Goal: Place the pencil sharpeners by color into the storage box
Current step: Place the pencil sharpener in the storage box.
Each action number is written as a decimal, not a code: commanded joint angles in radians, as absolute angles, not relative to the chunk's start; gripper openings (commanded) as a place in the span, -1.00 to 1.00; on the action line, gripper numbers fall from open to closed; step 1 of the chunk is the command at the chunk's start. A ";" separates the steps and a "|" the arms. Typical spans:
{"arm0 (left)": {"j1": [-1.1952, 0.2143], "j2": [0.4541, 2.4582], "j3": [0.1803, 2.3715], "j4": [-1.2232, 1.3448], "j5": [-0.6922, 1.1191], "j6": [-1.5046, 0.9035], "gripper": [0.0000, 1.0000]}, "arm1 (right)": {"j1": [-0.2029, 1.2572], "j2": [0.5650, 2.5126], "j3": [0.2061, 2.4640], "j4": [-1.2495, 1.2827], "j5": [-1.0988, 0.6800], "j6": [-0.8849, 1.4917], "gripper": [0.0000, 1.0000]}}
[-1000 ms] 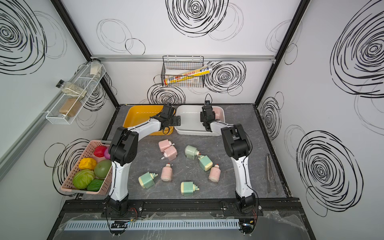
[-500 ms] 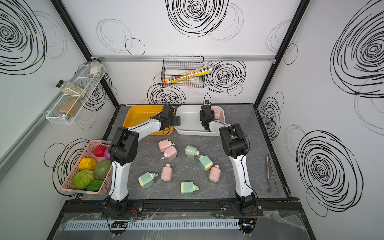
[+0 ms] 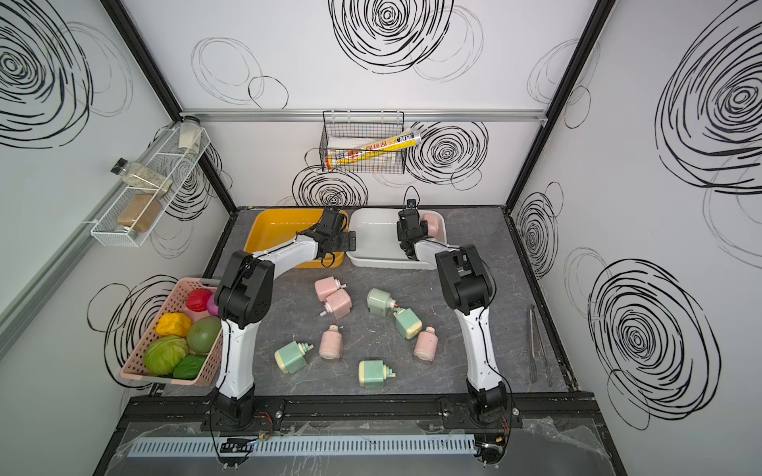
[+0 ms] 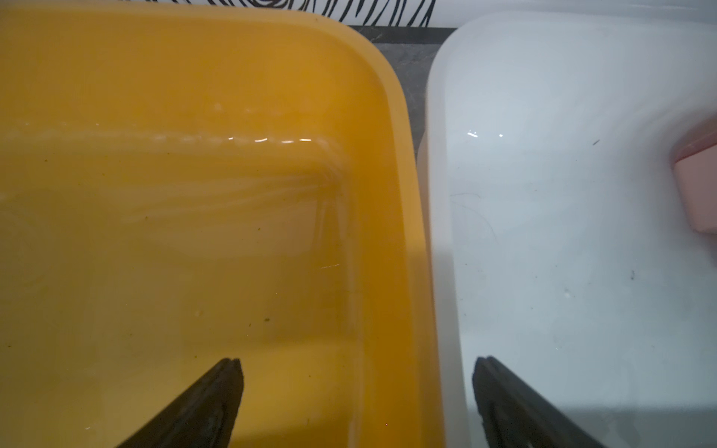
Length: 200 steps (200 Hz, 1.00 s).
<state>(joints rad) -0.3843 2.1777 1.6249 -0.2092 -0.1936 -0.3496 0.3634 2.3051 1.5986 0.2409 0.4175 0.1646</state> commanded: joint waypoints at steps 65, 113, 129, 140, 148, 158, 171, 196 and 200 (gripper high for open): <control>-0.373 2.184 1.621 -0.203 -0.197 -0.366 0.98 | 0.364 2.224 1.591 0.192 0.395 0.125 0.48; -0.395 2.177 1.610 -0.207 -0.210 -0.362 0.99 | 0.358 2.154 1.545 0.197 0.330 0.046 1.00; -0.395 2.181 1.611 -0.206 -0.212 -0.365 0.99 | 0.354 2.141 1.549 0.176 0.325 0.030 1.00; -0.394 2.184 1.613 -0.207 -0.213 -0.367 0.99 | 0.354 2.137 1.554 0.162 0.334 0.008 1.00; -0.395 2.184 1.615 -0.207 -0.212 -0.367 0.99 | 0.353 2.133 1.553 0.157 0.332 -0.005 0.99; -0.393 2.184 1.615 -0.207 -0.211 -0.367 0.98 | 0.350 2.129 1.555 0.148 0.321 -0.023 0.99; -0.394 2.184 1.618 -0.207 -0.212 -0.366 0.98 | 0.346 2.141 1.581 0.120 0.341 -0.040 0.99; -0.394 2.186 1.616 -0.210 -0.219 -0.368 0.99 | 0.336 2.196 1.684 0.014 0.388 -0.063 1.00; -0.393 2.186 1.615 -0.211 -0.220 -0.368 0.98 | 0.336 2.205 1.697 0.002 0.393 -0.071 1.00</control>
<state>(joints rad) -0.3916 2.1777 1.6249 -0.2134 -0.2020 -0.3580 0.3470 2.1750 1.5982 0.1059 0.3496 -0.0227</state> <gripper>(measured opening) 0.992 0.997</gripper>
